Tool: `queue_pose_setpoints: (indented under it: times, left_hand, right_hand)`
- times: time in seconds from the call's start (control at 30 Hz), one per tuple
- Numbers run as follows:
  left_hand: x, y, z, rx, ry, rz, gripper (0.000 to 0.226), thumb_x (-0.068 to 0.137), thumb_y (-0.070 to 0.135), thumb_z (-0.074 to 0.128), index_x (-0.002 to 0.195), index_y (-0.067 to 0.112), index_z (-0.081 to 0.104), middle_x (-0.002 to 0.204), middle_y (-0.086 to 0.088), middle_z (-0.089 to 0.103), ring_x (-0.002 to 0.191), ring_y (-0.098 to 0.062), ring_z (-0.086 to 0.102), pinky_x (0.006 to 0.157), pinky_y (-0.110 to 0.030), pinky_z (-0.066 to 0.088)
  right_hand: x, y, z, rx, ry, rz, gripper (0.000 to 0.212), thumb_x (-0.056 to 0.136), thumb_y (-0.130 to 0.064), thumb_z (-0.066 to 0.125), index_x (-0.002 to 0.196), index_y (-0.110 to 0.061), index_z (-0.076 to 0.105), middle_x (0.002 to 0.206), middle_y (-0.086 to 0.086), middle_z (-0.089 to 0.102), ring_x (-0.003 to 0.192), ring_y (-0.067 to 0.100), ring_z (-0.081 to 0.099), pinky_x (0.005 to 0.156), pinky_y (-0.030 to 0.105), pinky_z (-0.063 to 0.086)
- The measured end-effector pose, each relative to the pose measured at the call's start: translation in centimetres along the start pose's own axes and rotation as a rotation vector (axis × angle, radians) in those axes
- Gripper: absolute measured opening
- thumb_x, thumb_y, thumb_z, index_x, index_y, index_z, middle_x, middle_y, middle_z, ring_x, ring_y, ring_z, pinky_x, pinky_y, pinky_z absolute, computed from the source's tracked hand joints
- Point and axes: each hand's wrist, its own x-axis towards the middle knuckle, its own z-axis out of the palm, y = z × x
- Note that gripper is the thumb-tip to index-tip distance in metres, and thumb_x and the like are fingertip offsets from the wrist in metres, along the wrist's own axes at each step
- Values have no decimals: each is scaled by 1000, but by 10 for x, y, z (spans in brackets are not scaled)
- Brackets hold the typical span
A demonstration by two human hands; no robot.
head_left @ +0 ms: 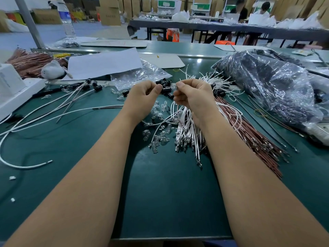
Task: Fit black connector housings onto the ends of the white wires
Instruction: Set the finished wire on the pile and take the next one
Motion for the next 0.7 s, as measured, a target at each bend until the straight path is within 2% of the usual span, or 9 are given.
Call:
queue_pose_setpoints:
  times: [0.23,0.37,0.47,0.57,0.7]
  left_hand:
    - [0,-1,0,-4,-1,-2,33,99,28,51,89,-1,61,57,7,35,41,1,32,45,-12,25]
    - [0,0,-1,-5,-22,-6,29,99,27,52,82,6,60,58,6,37,42,0,32,46,-13,26]
    - [-1,3,-1,-75,-52,-20,23,97,22,56,76,14,59,60,2,45,42,1,36,47,-10,30]
    - [-2,4,-2,-138,-60,-37,11,92,15,63,84,9,66,68,-1,60,47,5,47,52,-6,36]
    - [-2,2,-4,-176,-50,-17,5,89,13,68,86,10,68,71,0,66,57,2,56,61,-11,44]
  right_hand:
    - [0,0,-1,-66,-45,-18,4,93,-5,60,90,-6,63,67,3,66,55,12,61,62,26,54]
    - [0,2,0,-101,-65,-37,5,92,-3,60,90,-5,64,68,4,67,58,12,64,66,28,57]
    - [1,4,-1,-110,-50,-49,4,93,-3,60,94,-2,63,72,6,67,61,14,65,66,27,57]
    - [2,6,-1,-119,-37,-61,3,93,-2,60,93,-2,63,71,6,67,59,12,64,63,23,55]
    - [3,8,0,-123,-36,-64,12,92,0,60,83,-8,62,66,3,65,53,9,61,59,21,53]
